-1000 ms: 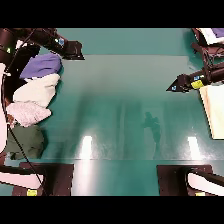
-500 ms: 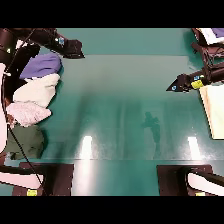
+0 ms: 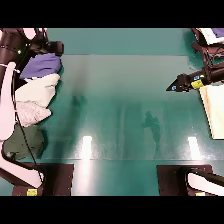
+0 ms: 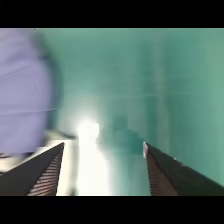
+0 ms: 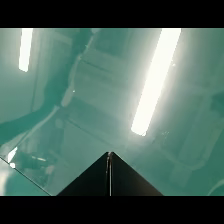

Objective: Fold the shirts.

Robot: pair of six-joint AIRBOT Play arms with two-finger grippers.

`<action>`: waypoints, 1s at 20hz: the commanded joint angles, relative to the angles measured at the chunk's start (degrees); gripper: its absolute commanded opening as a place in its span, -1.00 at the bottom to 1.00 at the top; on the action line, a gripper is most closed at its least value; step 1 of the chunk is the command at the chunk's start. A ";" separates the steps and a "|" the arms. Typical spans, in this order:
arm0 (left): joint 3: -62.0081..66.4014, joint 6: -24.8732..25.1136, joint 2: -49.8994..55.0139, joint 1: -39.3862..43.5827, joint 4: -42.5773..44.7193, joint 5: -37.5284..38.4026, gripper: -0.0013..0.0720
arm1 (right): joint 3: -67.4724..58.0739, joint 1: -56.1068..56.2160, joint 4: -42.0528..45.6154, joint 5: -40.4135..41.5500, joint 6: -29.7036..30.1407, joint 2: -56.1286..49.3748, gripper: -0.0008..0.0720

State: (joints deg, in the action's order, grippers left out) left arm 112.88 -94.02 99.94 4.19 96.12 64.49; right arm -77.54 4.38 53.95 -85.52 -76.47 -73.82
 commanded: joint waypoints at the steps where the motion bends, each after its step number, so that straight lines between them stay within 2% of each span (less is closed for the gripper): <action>1: 0.02 -3.28 7.37 -6.45 0.44 -3.13 0.65 | -0.02 0.04 -0.02 0.00 -0.07 -0.02 -0.92; 5: 0.04 -3.28 14.01 -11.08 -1.95 -7.28 0.65 | -0.02 0.04 -0.02 0.02 -0.07 -0.02 -0.92; 11: 0.04 -3.06 17.68 -12.57 -2.16 -13.20 0.64 | -0.02 0.04 -0.04 0.42 -0.31 -0.02 -0.93; 12: 0.09 -3.06 17.68 -12.57 -2.14 -13.68 0.49 | -0.02 0.04 -0.04 0.72 -0.61 -0.02 -0.92; 14: 0.09 -3.04 17.62 -12.57 -2.10 -13.29 -0.78 | 0.09 0.04 -0.09 1.77 -0.63 -0.02 -0.92; 15: 0.09 -3.04 17.59 -12.57 -2.10 -12.63 -0.89 | 0.11 0.04 -0.07 1.92 -0.63 -0.02 -0.92; 18: 2.08 -3.08 15.61 -12.55 -2.12 -8.85 -0.90 | 0.09 0.04 -0.33 2.05 -0.63 0.00 -0.93; 20: 4.63 -3.23 11.41 -12.50 -3.19 -9.18 -0.90 | 0.02 0.04 -0.48 3.15 -0.61 0.11 -0.92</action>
State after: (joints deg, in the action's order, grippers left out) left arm 115.18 -97.17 114.74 -8.32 93.97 54.59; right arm -77.47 4.38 53.67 -83.50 -77.03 -73.80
